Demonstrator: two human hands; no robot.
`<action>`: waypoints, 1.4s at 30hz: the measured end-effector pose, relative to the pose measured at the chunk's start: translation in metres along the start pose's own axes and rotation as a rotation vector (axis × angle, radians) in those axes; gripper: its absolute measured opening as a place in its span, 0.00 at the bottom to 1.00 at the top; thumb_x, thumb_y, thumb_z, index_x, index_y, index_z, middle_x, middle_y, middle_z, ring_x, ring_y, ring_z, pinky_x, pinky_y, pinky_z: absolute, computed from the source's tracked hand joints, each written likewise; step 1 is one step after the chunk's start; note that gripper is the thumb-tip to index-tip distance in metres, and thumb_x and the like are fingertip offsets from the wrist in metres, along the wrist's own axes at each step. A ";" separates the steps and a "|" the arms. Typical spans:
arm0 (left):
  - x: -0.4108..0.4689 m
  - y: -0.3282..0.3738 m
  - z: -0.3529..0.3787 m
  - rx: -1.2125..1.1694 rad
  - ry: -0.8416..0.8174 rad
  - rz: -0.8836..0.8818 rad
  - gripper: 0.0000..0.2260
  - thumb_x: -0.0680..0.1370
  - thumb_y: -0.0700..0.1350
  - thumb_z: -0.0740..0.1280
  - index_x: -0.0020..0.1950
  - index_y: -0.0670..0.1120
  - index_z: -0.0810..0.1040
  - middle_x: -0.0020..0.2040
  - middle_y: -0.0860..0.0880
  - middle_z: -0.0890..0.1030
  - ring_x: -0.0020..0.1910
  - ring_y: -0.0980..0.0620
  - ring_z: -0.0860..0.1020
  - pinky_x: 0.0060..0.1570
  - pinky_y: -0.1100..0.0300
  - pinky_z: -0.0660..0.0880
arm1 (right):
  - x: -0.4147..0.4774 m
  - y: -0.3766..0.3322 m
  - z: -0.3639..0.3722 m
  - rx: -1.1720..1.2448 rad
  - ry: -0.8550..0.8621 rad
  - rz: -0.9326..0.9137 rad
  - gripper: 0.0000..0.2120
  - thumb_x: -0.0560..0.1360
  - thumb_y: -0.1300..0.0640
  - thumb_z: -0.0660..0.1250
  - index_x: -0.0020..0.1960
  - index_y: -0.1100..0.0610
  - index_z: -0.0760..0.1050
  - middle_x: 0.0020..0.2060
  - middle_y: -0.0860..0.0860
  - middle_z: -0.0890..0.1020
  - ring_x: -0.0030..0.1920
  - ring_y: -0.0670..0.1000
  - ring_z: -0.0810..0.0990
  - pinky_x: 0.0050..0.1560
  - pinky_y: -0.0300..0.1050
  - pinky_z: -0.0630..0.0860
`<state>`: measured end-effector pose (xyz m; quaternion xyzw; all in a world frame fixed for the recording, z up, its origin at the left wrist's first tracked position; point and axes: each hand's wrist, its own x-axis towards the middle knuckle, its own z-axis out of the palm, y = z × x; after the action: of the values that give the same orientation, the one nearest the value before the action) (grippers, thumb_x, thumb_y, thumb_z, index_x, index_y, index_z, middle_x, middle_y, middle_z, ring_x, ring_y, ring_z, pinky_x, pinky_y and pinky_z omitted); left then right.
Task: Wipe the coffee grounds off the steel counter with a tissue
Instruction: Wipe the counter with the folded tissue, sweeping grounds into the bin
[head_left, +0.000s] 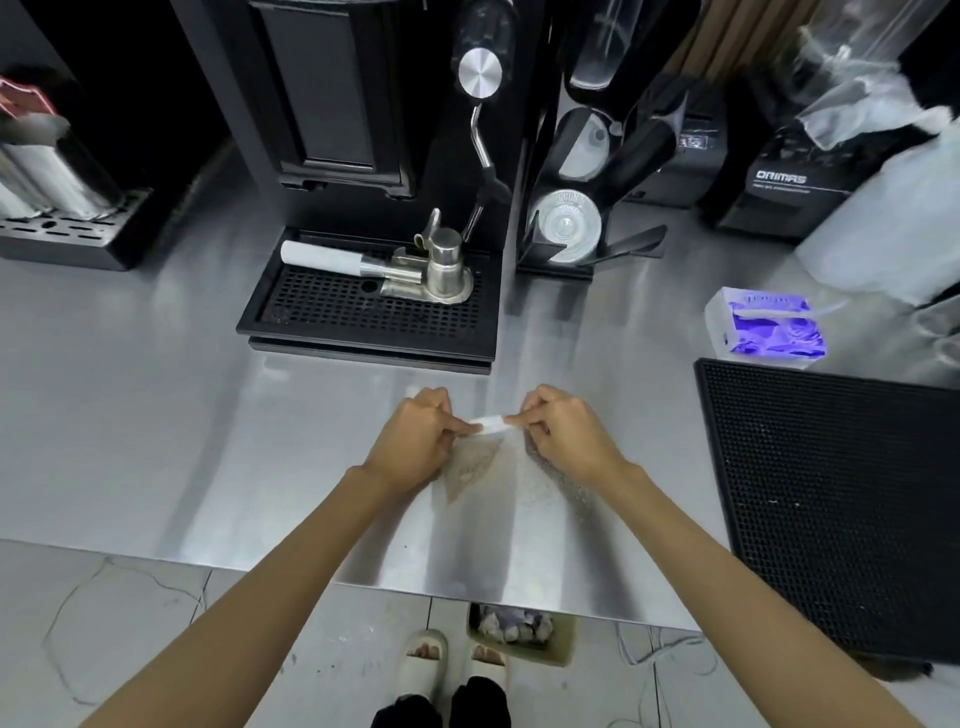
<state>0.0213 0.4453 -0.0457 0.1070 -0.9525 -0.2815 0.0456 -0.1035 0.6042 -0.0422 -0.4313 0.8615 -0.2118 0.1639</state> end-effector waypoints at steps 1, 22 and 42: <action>-0.005 -0.001 0.000 -0.006 -0.022 0.017 0.16 0.71 0.30 0.64 0.50 0.46 0.83 0.36 0.44 0.72 0.40 0.42 0.76 0.40 0.62 0.69 | -0.009 -0.002 0.003 0.014 0.001 -0.003 0.17 0.74 0.68 0.60 0.55 0.55 0.80 0.47 0.54 0.79 0.44 0.53 0.79 0.50 0.43 0.76; -0.066 -0.012 -0.016 -0.030 0.194 -0.376 0.12 0.73 0.33 0.65 0.52 0.44 0.83 0.37 0.39 0.77 0.38 0.39 0.77 0.40 0.57 0.72 | 0.057 -0.058 0.028 0.031 -0.193 -0.244 0.18 0.72 0.71 0.61 0.50 0.53 0.83 0.44 0.51 0.80 0.46 0.51 0.77 0.42 0.42 0.72; -0.038 0.072 0.036 -0.168 0.022 -0.342 0.13 0.75 0.39 0.63 0.57 0.48 0.80 0.46 0.41 0.79 0.45 0.42 0.78 0.47 0.56 0.74 | 0.000 0.024 -0.022 0.048 -0.211 -0.146 0.20 0.69 0.74 0.61 0.46 0.54 0.84 0.42 0.47 0.78 0.43 0.48 0.79 0.49 0.46 0.78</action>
<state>0.0398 0.5324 -0.0374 0.2661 -0.8931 -0.3623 0.0163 -0.1300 0.6219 -0.0354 -0.5087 0.8006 -0.1969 0.2481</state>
